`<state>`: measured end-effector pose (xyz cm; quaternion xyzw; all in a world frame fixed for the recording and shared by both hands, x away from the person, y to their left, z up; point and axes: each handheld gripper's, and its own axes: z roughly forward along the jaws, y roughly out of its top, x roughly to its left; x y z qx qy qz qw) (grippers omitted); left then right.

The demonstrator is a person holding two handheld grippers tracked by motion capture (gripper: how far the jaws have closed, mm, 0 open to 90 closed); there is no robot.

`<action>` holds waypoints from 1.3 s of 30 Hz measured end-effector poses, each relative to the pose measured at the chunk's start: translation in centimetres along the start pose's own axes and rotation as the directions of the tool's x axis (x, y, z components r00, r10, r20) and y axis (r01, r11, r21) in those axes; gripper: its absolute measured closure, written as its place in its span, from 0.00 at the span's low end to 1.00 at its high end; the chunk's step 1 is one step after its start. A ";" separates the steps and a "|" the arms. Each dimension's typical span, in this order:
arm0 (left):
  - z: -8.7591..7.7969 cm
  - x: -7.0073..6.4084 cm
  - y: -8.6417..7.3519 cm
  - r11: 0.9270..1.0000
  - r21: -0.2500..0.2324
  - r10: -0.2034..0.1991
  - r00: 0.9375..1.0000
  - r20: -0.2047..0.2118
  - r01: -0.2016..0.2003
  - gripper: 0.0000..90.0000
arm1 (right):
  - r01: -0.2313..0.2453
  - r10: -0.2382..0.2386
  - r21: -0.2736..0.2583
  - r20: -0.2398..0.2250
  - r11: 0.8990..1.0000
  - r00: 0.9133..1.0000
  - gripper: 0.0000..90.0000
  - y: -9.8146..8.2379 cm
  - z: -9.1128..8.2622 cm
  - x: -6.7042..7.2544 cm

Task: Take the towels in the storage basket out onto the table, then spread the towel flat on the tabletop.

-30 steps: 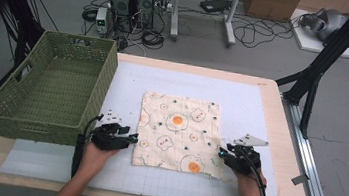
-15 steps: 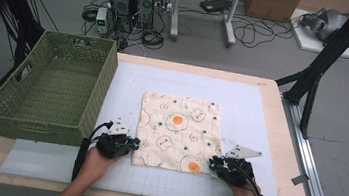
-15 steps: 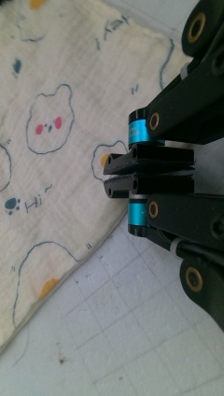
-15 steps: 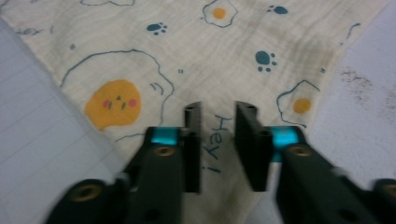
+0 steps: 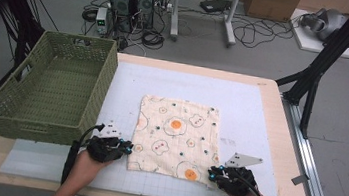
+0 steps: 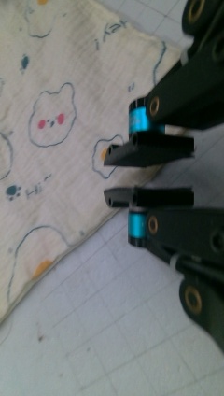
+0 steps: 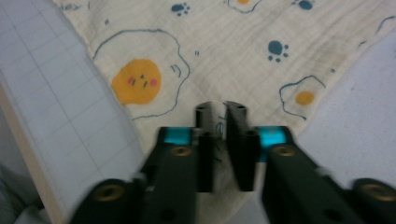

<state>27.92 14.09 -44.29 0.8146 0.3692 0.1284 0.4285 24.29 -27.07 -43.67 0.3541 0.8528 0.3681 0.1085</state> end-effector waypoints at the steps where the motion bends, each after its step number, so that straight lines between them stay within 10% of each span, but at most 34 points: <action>1: -0.1 0.1 0.1 0.999 -0.030 -0.015 1.000 -0.014 0.014 0.77 | -0.007 0.007 -0.028 0.026 1.000 1.000 0.64 0.0 -0.2 0.0; 4: -0.2 0.7 0.2 0.989 -0.138 -0.059 0.998 -0.001 0.059 0.62 | 0.014 0.003 -0.137 0.122 0.991 0.993 0.43 0.4 -1.0 -0.5; 7: -0.3 1.2 0.5 0.963 -0.250 -0.104 0.994 0.015 0.104 0.51 | -0.007 0.052 -0.212 0.205 0.977 0.977 0.33 0.7 -1.4 -1.6; 12: -0.5 1.8 0.8 0.939 -0.324 -0.119 0.993 0.000 0.113 0.38 | -0.037 0.114 -0.262 0.284 0.964 0.952 0.25 0.8 -1.5 -3.2; 20: -0.4 1.9 0.6 0.941 -0.317 -0.118 0.993 0.010 0.115 0.23 | -0.013 0.120 -0.273 0.379 0.962 0.917 0.15 1.4 -1.4 -4.9; 39: -0.1 1.9 0.4 0.952 -0.293 -0.094 0.996 0.008 0.092 0.24 | -0.067 0.152 -0.258 0.326 0.964 0.933 0.13 0.6 -1.6 -5.3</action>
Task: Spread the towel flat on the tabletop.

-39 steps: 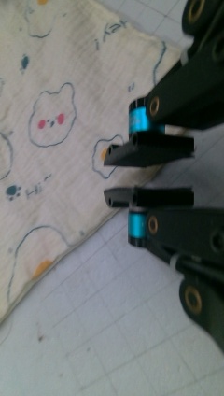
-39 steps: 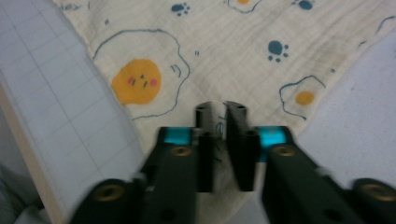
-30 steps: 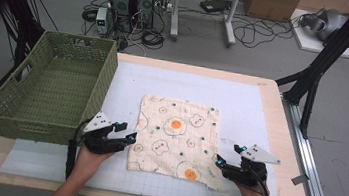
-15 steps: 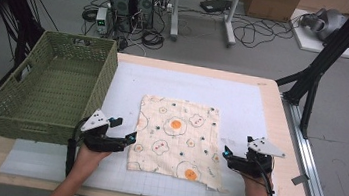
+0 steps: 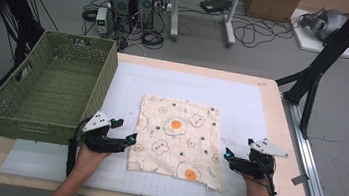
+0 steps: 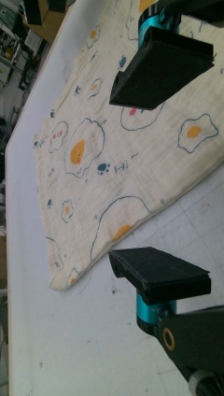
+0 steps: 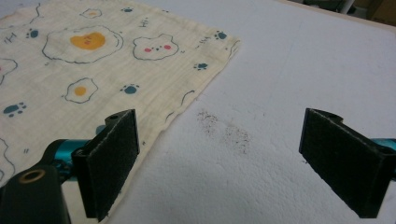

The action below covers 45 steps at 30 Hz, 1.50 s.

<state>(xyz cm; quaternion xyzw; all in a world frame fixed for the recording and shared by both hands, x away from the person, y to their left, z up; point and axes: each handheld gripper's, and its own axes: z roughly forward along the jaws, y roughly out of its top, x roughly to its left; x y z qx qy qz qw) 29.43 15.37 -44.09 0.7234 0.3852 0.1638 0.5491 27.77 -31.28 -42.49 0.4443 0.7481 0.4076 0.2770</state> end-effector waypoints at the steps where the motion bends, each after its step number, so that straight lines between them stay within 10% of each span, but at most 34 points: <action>1: 0.0 0.0 0.0 1.000 0.000 -0.002 1.000 0.001 0.002 0.24 | 0.004 -0.004 -0.003 0.002 1.000 1.000 0.13 0.0 0.0 0.1; 25: 3.3 1.1 2.9 0.998 0.000 -0.057 0.998 -0.035 0.057 0.26 | -0.001 0.000 -0.023 -0.037 1.000 0.999 0.13 0.1 -0.4 -0.1; 45: 9.4 3.8 5.5 0.987 0.156 -0.026 0.996 -0.089 0.040 0.34 | 0.013 -0.013 -0.007 -0.063 1.000 0.998 0.13 0.2 0.1 0.4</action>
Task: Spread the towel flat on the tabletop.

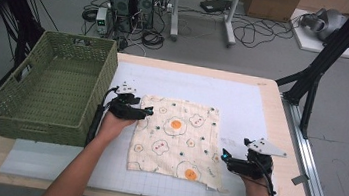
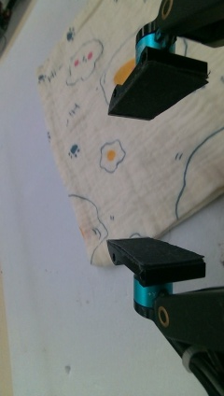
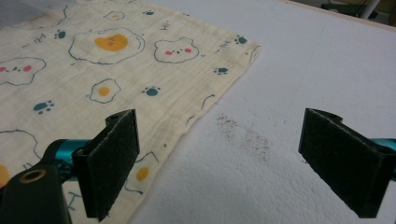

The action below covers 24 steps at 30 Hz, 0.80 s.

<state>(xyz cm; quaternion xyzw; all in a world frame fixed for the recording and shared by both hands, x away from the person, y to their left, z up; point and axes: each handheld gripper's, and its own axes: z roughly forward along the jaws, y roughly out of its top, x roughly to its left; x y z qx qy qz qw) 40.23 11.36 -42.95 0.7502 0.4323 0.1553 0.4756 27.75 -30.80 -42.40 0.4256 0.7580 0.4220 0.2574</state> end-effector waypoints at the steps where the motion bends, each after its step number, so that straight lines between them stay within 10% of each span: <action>1: 0.3 0.2 0.1 1.000 0.005 -0.003 1.000 -0.014 0.003 0.34 | -0.003 0.003 0.000 0.000 1.000 1.000 0.13 0.0 0.0 0.0; 16: 4.1 1.8 1.8 0.990 0.133 0.061 0.987 -0.147 -0.041 0.50 | -0.011 0.011 0.005 -0.004 1.000 1.000 0.13 -0.1 0.1 -0.2; 24: 4.8 1.4 1.3 0.982 0.168 0.112 0.984 -0.137 -0.088 0.85 | -0.031 0.031 0.018 -0.025 0.999 0.999 0.13 0.0 0.4 -0.3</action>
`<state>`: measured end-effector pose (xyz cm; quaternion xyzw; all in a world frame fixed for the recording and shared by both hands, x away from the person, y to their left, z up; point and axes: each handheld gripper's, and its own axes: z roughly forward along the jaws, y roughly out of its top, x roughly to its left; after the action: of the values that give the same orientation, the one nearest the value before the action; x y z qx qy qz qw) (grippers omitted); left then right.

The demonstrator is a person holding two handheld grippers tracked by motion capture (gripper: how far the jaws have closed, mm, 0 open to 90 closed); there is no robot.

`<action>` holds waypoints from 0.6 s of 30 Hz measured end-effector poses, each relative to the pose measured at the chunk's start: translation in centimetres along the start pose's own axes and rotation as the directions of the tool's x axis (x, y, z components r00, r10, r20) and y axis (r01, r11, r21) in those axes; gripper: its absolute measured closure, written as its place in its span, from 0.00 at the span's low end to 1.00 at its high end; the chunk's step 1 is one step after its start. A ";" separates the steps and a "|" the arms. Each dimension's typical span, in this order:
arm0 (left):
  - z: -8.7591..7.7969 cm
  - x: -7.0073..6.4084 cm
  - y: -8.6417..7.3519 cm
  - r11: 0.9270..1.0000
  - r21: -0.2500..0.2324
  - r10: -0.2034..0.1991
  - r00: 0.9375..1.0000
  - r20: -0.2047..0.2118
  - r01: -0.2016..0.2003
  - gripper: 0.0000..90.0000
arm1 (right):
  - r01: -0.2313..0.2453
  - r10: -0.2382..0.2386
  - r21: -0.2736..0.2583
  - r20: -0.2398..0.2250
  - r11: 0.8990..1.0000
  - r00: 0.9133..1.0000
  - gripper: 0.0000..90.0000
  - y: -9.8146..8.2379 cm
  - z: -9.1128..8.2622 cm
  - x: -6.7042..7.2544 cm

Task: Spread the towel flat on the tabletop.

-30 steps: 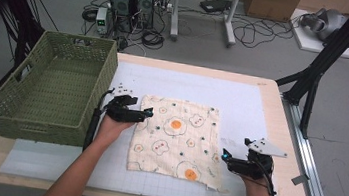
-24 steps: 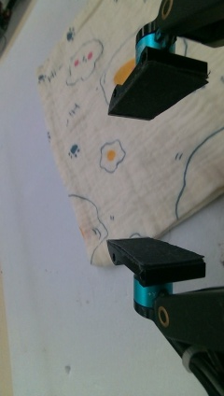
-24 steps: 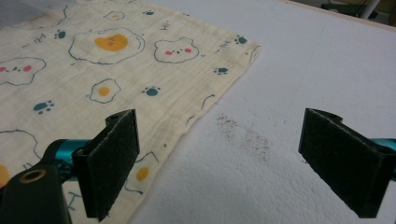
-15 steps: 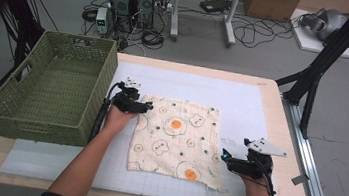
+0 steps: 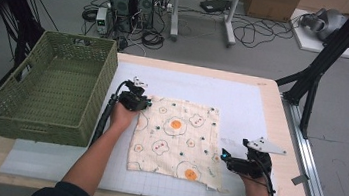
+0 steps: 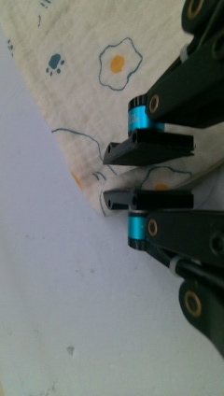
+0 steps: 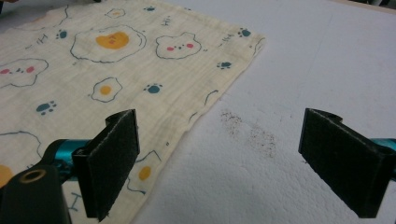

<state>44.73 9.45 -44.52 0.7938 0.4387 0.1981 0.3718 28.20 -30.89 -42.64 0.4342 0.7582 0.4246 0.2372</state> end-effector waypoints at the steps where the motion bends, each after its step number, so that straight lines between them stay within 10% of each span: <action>1: 0.0 -0.1 0.0 1.000 0.001 0.010 1.000 0.004 -0.010 0.90 | -0.003 0.003 0.002 -0.005 1.000 1.000 0.13 0.1 0.1 0.0; 11: -0.2 0.5 -0.1 0.998 -0.029 -0.061 0.996 0.061 0.063 0.96 | -0.065 0.067 0.071 -0.030 0.995 0.997 0.14 1.9 3.5 -1.8; 18: -0.6 0.3 0.1 0.995 -0.058 -0.072 0.993 0.098 0.078 0.96 | -0.015 0.019 0.120 -0.037 0.993 0.999 0.19 4.7 6.5 -2.9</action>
<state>44.58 9.96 -44.01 0.7735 0.4436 0.1590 0.4239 36.57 -29.25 -42.14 0.4460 0.7830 0.3884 0.1926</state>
